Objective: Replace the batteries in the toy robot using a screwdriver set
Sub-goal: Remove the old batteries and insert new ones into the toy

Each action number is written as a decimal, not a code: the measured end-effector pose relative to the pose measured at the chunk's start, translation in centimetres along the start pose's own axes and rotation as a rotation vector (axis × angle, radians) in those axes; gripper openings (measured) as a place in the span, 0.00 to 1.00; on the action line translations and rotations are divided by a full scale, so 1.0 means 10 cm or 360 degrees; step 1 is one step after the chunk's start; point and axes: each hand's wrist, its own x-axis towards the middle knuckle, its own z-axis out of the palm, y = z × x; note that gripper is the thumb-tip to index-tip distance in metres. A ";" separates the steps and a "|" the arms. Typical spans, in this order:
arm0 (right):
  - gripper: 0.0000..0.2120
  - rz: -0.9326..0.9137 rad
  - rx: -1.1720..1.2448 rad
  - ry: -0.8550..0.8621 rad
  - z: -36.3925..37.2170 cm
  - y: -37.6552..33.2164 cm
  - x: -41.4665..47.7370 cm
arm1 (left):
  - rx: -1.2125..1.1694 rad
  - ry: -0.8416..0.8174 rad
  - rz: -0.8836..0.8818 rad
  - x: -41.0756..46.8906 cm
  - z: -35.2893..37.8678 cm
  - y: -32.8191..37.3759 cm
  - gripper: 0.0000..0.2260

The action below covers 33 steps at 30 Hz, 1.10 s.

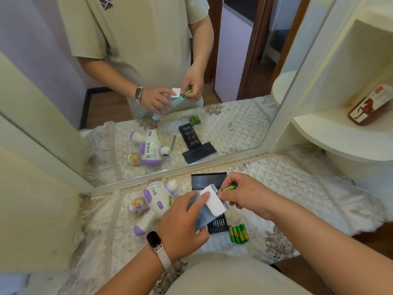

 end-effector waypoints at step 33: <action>0.10 0.0315 0.0804 -0.0297 -0.12 0.06 0.03 | -0.0171 -0.0035 -0.0042 0.06 0.07 0.00 0.37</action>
